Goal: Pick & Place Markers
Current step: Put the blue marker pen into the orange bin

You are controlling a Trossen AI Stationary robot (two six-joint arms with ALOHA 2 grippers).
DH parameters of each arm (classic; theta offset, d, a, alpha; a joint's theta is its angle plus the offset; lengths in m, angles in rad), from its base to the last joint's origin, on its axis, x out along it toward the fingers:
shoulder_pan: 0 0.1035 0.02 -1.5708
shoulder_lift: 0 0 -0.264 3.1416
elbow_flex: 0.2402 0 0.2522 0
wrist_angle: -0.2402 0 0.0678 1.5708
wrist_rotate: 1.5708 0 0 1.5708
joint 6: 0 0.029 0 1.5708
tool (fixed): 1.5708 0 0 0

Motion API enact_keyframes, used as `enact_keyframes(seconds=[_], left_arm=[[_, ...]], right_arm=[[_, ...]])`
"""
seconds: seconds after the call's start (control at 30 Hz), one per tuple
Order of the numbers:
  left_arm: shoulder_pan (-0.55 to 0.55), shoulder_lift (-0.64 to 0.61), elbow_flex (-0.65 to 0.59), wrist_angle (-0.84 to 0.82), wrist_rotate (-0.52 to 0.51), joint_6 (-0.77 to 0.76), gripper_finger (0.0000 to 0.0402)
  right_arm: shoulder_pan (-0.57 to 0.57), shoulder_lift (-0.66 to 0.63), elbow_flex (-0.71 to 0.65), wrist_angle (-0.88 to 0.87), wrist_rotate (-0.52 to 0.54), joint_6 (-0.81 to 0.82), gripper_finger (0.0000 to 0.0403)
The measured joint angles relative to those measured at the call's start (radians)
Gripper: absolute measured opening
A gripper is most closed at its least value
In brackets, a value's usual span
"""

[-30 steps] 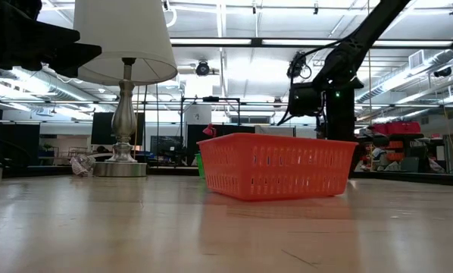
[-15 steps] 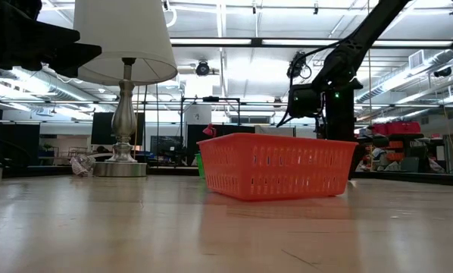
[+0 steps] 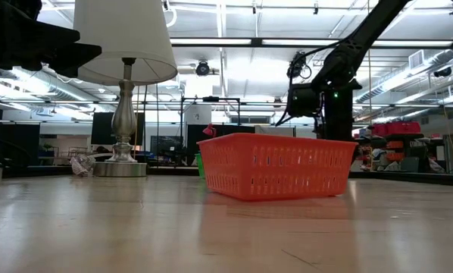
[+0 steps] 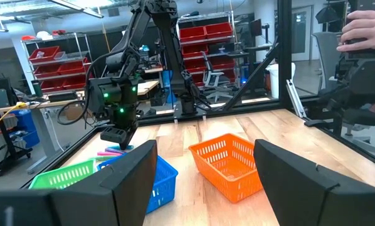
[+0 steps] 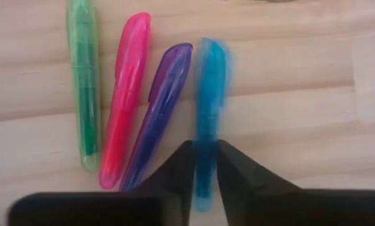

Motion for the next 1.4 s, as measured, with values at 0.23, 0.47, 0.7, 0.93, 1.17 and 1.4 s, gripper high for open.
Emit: enact_keyframes(seconds=[0.23, 0.47, 0.7, 0.93, 1.17, 1.4], left_arm=[[0.000, 0.000, 0.000, 0.000, 0.000, 0.000, 0.0273], [0.000, 0.000, 0.000, 0.000, 0.000, 0.000, 0.0273], [0.000, 0.000, 0.000, 0.000, 0.000, 0.000, 0.0273], [0.000, 0.000, 0.000, 0.000, 0.000, 0.000, 0.0273], [0.000, 0.000, 0.000, 0.000, 0.000, 0.000, 0.0273], [0.000, 0.000, 0.000, 0.000, 0.000, 0.000, 0.0273]], right_arm=[[0.008, 0.000, 0.000, 0.001, 0.005, -0.014, 0.0012], [0.016, -0.052, -0.007, -0.030, -0.025, -0.025, 0.0022], [0.016, -0.134, -0.006, -0.070, -0.007, -0.114, 0.0019], [0.018, -0.212, -0.005, -0.085, -0.018, -0.307, 0.0019], [0.018, -0.265, -0.004, -0.104, -0.038, -0.526, 0.0019], [0.018, -0.304, -0.004, -0.106, -0.084, -0.734, 0.0019]])
